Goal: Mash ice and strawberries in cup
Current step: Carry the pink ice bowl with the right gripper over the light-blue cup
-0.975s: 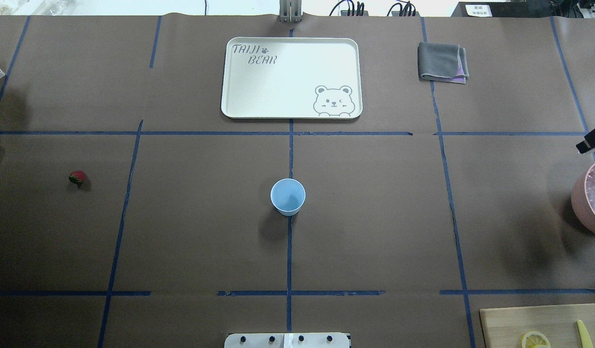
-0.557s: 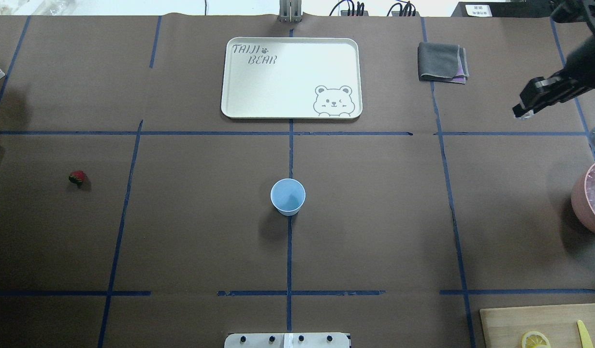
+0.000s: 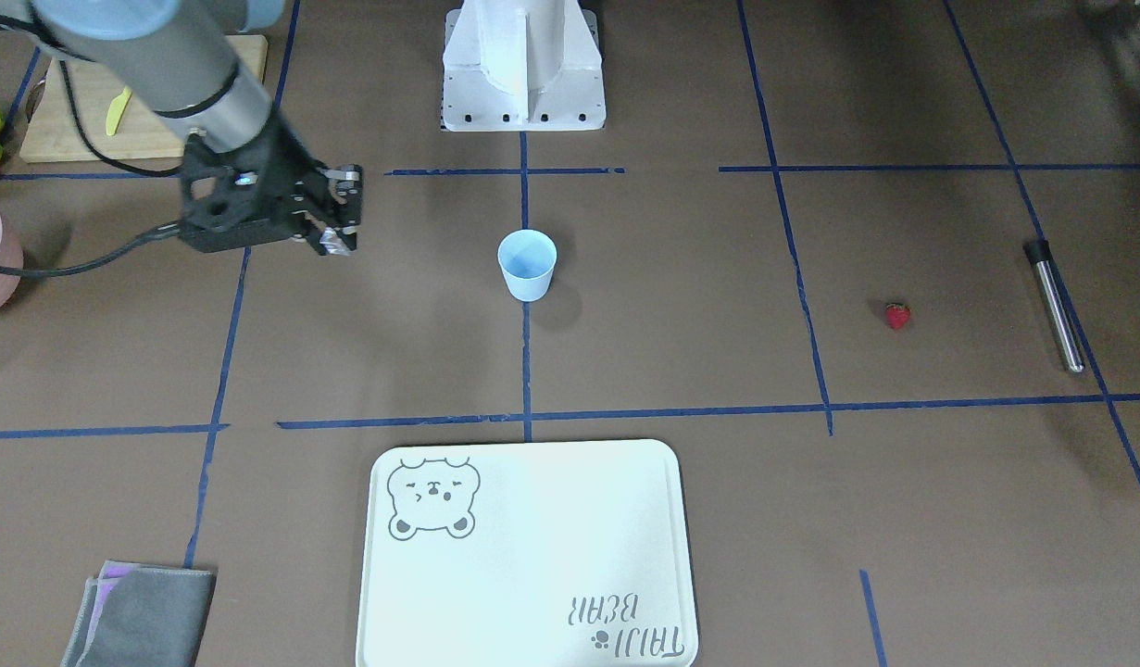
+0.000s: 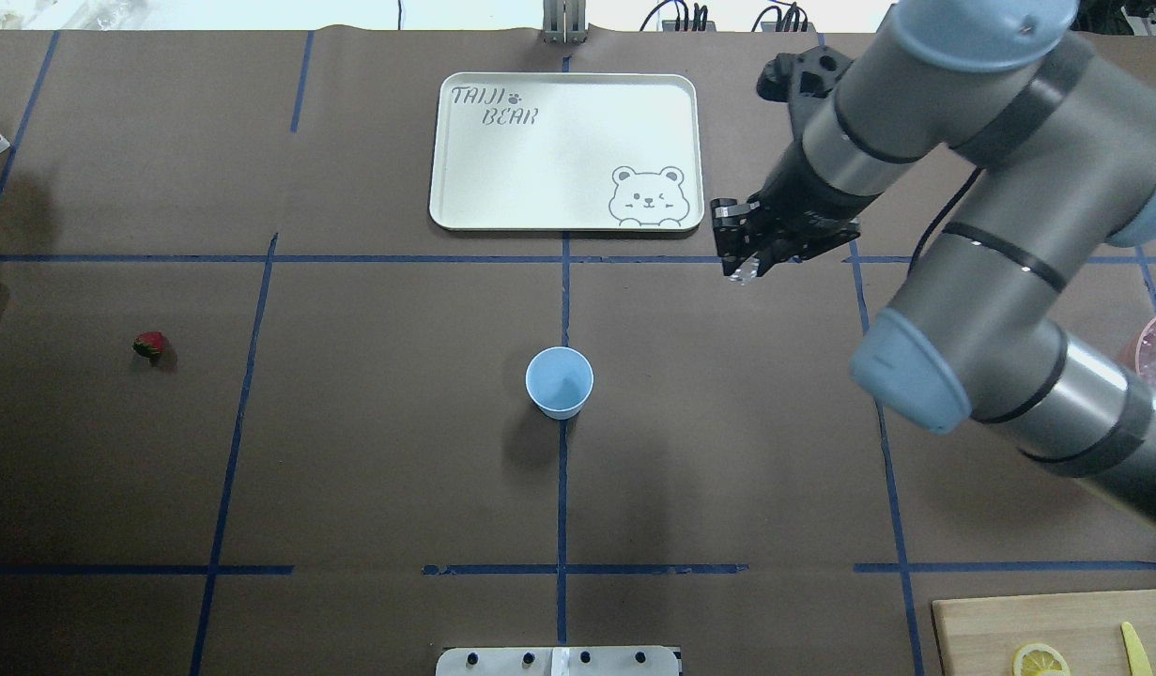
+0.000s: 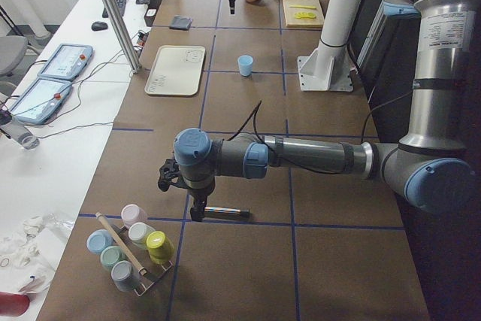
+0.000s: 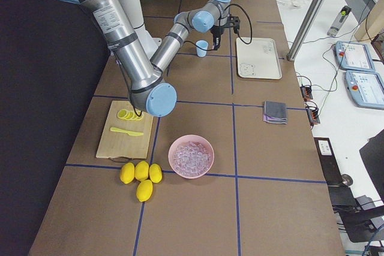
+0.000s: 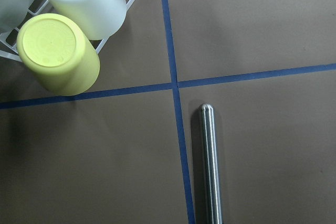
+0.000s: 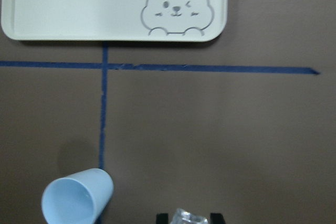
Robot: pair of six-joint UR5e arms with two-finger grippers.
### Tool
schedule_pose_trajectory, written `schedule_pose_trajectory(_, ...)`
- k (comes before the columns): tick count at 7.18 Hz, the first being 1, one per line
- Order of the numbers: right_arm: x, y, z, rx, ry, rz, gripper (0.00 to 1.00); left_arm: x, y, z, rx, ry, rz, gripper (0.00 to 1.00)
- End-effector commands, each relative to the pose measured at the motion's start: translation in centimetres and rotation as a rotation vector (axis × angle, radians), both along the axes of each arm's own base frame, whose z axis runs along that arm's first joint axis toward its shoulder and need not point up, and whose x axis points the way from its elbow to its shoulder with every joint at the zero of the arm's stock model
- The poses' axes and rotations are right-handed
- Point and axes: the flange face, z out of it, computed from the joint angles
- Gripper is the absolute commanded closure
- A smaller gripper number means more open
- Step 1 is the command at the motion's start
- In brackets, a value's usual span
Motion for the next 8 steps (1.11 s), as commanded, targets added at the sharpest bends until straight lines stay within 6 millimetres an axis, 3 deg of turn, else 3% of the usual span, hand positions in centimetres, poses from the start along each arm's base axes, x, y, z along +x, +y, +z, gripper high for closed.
schedule_pose_trajectory(1,-11.9,3.3,-5.8,-0.027,0.044,0.069,1.00,0.0,0.0,0.3,-0.005,-0.001,0.000,0.00)
schedule_pose_trajectory(2,-13.6,4.7,-5.7,-0.029,0.055,0.056,1.00,0.0,0.0,0.5,-0.010,0.000,-0.001,0.00)
schedule_pose_trajectory(4,-17.1,4.9,-6.1,-0.017,0.096,0.054,0.99,0.0,-0.1,0.3,-0.007,0.000,-0.001,0.00)
schedule_pose_trajectory(8,-18.6,5.5,-5.1,-0.024,0.120,0.040,0.97,0.0,-0.1,0.0,-0.002,0.000,-0.002,0.00)
